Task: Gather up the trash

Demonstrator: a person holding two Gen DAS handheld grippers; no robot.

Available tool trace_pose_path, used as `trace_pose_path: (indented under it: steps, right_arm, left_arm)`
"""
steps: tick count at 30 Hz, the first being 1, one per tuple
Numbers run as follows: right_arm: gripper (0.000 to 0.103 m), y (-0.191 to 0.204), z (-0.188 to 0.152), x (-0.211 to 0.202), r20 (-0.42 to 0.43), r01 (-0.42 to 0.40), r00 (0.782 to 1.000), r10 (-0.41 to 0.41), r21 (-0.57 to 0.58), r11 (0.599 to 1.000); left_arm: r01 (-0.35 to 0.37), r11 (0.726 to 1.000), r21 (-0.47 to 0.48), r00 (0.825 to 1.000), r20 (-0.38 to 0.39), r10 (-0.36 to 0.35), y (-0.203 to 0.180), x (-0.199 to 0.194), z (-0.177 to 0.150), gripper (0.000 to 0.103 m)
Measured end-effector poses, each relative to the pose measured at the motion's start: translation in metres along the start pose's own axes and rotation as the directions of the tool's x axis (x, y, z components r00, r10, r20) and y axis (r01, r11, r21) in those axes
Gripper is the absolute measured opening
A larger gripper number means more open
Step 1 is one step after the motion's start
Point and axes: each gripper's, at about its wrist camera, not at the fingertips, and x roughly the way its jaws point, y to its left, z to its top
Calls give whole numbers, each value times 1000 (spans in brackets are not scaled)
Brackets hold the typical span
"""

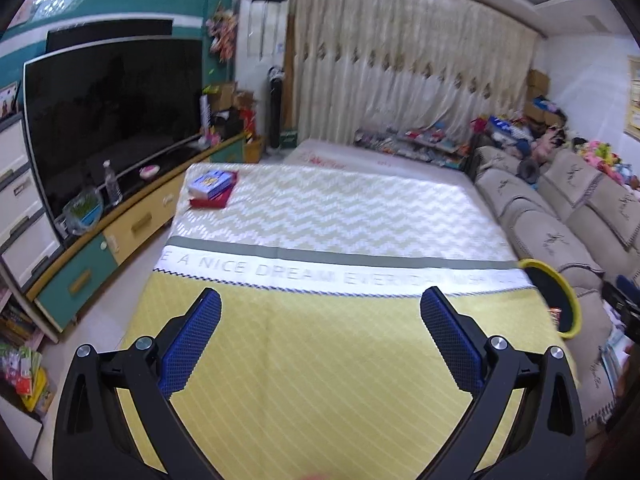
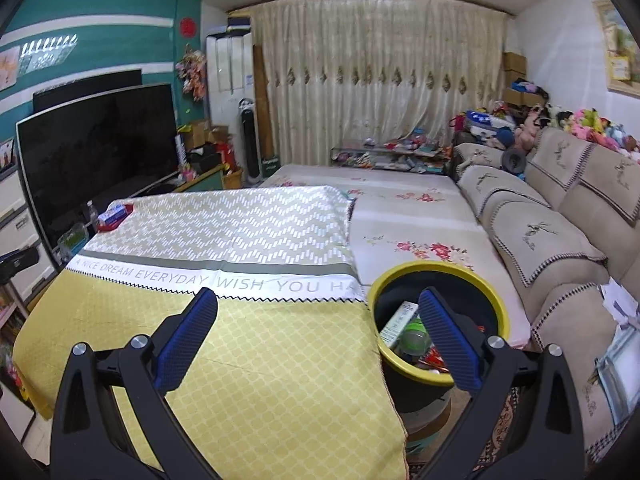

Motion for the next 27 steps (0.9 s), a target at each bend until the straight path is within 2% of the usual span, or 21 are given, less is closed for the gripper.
trace_pose_path:
  steps: [3, 8, 14, 17, 19, 23, 27]
  right_arm:
    - [96, 7, 11, 31, -52, -45, 998, 45, -8, 999]
    - [96, 33, 27, 123, -174, -121, 978, 119, -5, 993]
    - [96, 48, 42, 224, -278, -83, 957, 80, 3, 997]
    - [96, 58, 45, 267, -344, -70, 937, 58, -21, 997]
    - [96, 62, 48, 284, -381, -78, 922, 70, -6, 997]
    - [96, 70, 58, 307, -400, -33, 916, 15, -38, 999]
    - [96, 75, 66, 323, -406, -9, 914, -8, -39, 999]
  left_arm:
    - [-48, 999, 13, 998, -48, 48, 14, 47, 13, 98]
    - [-91, 995, 48, 991, -96, 96, 34, 119, 33, 98]
    - [-86, 996, 7, 982, -169, 86, 59, 205, 60, 98]
    - [-105, 995, 5, 972, -209, 103, 65, 239, 66, 98]
    - [-109, 994, -3, 967, -234, 105, 69, 259, 71, 98]
    - [-100, 995, -17, 955, -281, 91, 74, 287, 77, 98]
    - [-110, 994, 25, 949, -295, 112, 69, 308, 86, 98]
